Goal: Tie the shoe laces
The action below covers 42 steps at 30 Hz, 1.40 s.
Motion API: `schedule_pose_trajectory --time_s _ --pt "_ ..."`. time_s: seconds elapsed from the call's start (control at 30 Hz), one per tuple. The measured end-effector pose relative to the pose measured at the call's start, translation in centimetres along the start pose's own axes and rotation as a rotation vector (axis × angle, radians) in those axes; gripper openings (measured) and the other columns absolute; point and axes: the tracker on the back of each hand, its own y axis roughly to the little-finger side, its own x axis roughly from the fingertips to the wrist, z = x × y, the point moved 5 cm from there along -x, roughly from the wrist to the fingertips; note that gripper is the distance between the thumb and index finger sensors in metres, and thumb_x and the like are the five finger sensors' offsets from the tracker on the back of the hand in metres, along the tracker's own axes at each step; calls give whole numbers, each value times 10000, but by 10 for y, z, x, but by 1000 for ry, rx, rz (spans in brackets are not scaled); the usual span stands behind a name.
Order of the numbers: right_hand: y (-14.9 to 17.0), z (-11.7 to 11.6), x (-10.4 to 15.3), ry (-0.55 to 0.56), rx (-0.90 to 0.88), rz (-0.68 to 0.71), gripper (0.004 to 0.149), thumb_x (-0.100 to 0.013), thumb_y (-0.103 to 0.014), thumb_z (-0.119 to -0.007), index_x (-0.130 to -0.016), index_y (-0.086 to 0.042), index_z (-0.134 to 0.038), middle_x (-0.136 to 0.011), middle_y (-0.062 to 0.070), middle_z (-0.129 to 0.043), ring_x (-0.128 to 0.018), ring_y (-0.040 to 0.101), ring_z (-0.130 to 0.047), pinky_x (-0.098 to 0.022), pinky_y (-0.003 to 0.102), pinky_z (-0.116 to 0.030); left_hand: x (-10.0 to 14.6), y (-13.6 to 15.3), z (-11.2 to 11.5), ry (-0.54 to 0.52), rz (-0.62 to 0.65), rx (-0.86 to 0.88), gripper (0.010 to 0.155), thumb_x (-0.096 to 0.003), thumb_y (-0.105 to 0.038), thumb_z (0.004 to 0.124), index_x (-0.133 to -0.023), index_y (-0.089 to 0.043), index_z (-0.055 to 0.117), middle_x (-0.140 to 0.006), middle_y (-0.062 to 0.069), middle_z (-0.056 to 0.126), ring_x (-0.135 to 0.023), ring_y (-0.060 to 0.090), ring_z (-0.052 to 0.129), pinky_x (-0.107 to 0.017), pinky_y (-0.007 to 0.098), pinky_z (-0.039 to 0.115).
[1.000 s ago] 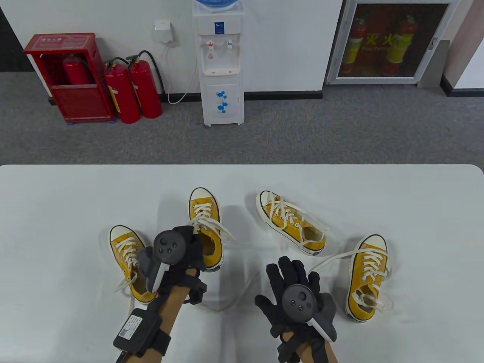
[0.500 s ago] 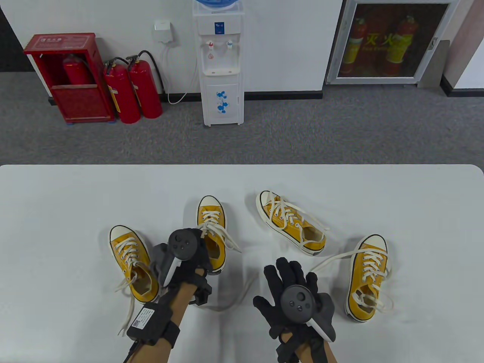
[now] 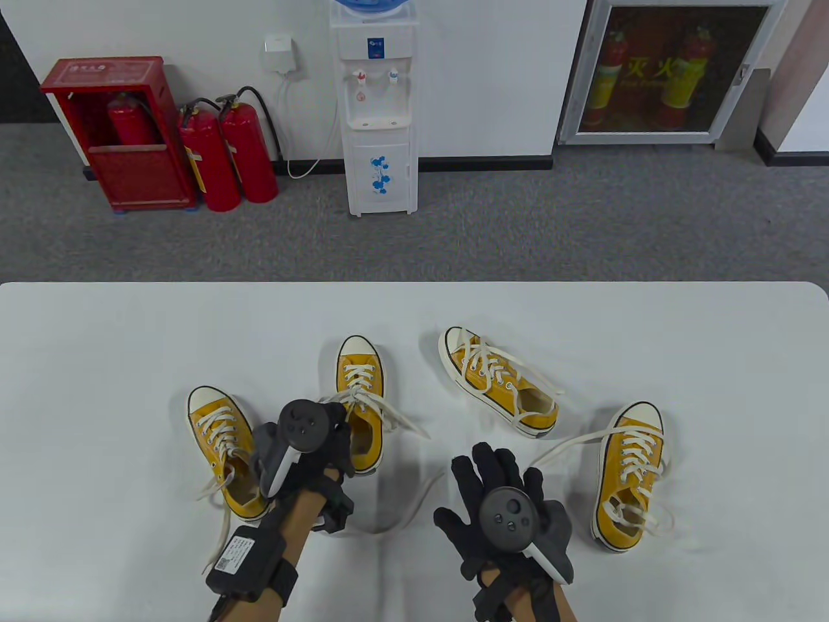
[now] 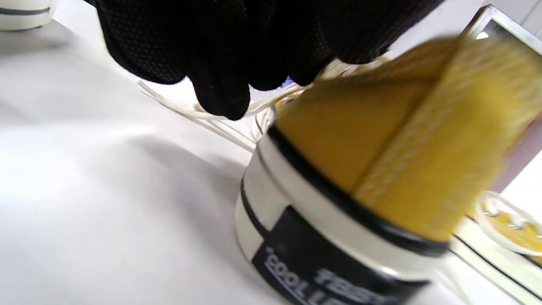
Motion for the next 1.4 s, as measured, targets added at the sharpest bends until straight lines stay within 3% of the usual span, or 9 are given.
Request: schedule_pose_trajectory --time_s 0.27,0.53,0.8,0.97,1.07,1.27,1.4 --pt "0 -1 0 -5 11 -6 828 -411 -611 -753 -1102 -227 -507 -1185 32 -241 -1122 444 -261 -709 745 -136 28 -9 -46 -13 100 31 585 -496 -493 749 -1031 -272 661 -1120 107 670 -942 381 866 -701 630 669" --pt "1 -1 -1 -9 11 -16 827 -411 -610 -754 -1101 -225 -511 -1186 33 -240 -1122 447 -259 -709 745 -134 46 13 -83 -51 117 -138 623 -491 -527 766 -1052 -285 643 -1139 86 657 -940 375 849 -702 631 658" --pt "1 -1 -1 -8 16 -21 832 -411 -612 -752 -1104 -228 -499 -1186 33 -237 -1121 447 -258 -708 745 -133 46 59 -89 -19 26 -298 714 -484 -554 785 -1106 -276 573 -1195 95 559 -1058 418 691 -735 662 590" --pt "1 -1 -1 -17 22 -23 831 -411 -614 -752 -1104 -229 -499 -1185 34 -235 -1121 446 -258 -708 745 -134 42 89 -79 91 -92 -362 876 -476 -619 777 -1170 -290 355 -1260 94 338 -1160 456 467 -780 705 463" --pt "1 -2 -1 -18 26 -25 832 -410 -613 -752 -1103 -229 -499 -1185 32 -233 -1121 448 -256 -708 745 -135 40 106 -73 125 -143 -327 913 -474 -631 778 -1172 -294 296 -1266 94 265 -1163 463 438 -783 714 434" --pt "2 -3 -2 -22 28 -29 831 -412 -612 -751 -1104 -227 -500 -1184 34 -234 -1120 448 -257 -708 744 -136 37 131 -65 163 -208 -296 892 -479 -617 780 -1165 -313 297 -1253 120 305 -1086 434 623 -747 663 553" --pt "2 -4 -2 -29 32 -31 829 -413 -613 -751 -1103 -229 -501 -1184 34 -231 -1120 448 -256 -707 745 -136 37 136 -67 110 -207 -253 840 -481 -595 785 -1150 -348 342 -1234 114 392 -991 395 767 -705 624 636"
